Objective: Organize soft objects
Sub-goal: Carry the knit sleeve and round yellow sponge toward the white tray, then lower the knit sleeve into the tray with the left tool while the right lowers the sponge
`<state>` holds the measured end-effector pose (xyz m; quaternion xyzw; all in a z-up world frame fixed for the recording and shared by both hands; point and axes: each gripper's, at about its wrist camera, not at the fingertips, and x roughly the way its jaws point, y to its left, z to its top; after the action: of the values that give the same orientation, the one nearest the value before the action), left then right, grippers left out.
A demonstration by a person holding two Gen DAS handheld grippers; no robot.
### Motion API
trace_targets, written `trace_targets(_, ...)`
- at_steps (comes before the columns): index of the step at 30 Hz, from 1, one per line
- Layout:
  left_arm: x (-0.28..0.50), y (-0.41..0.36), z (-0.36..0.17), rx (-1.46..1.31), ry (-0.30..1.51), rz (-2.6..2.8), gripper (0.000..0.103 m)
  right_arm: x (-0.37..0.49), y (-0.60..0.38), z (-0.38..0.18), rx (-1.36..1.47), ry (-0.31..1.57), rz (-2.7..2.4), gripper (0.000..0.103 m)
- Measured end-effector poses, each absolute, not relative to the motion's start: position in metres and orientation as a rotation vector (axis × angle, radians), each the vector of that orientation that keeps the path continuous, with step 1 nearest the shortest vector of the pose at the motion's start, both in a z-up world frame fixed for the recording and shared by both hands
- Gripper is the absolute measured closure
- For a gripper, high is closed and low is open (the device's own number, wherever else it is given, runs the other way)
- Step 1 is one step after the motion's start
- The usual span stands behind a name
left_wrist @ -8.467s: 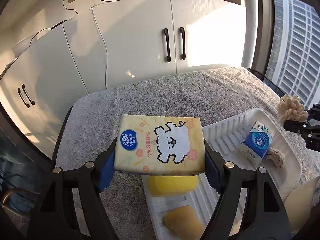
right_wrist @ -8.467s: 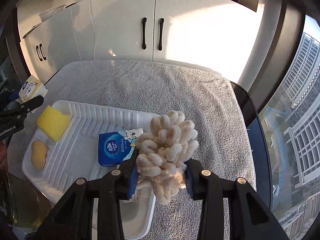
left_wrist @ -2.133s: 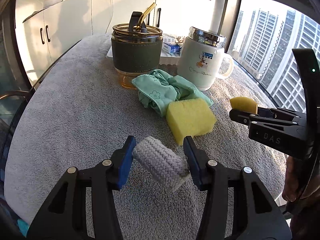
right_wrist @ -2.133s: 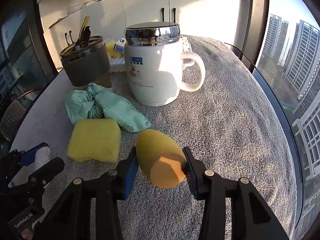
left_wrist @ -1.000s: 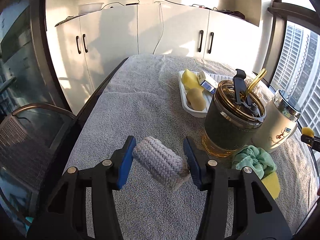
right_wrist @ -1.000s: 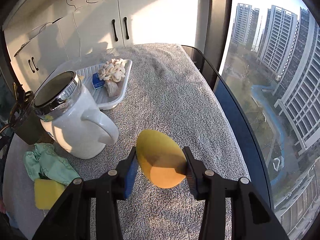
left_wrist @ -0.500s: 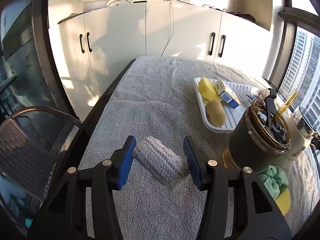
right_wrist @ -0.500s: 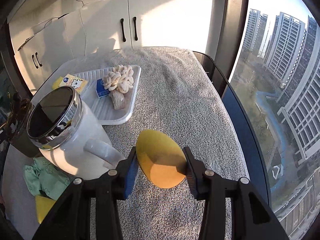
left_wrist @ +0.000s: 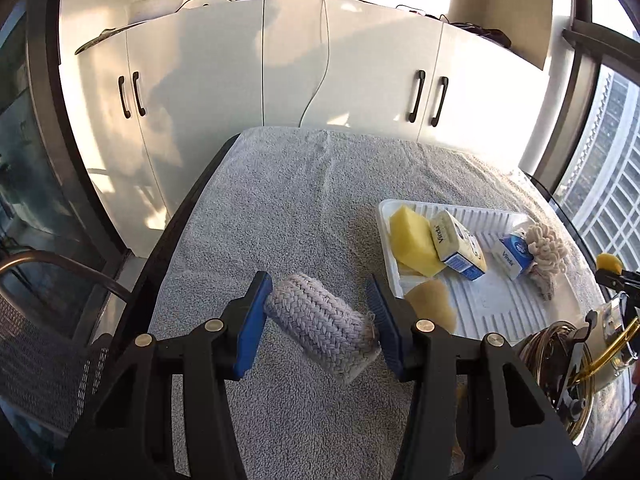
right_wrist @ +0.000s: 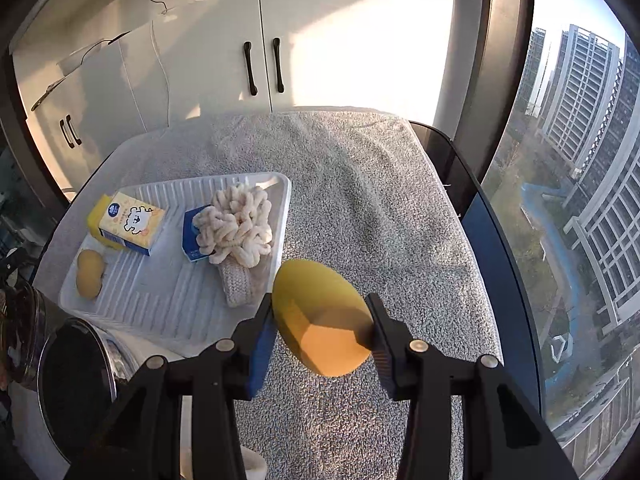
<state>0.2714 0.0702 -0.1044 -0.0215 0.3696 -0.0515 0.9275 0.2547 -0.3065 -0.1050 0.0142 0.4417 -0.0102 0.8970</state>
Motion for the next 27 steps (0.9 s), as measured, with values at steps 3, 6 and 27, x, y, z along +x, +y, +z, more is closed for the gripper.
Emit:
trace_targets(3,0.293,0.051,-0.096,0.002,0.751,-0.162,0.056,0.281,-0.295,-0.097,0.021,0.918,0.048,0.057)
trace_targets(6,0.310,0.030,-0.089,0.042,0.764,-0.242,0.056,0.309,-0.276,-0.091,-0.021,0.931,0.128,0.057)
trace_targets(27,0.354,-0.071,-0.139,0.216,1.081,-0.681,0.053,0.415,-0.167,-0.144,-0.318,1.145,0.466,0.056)
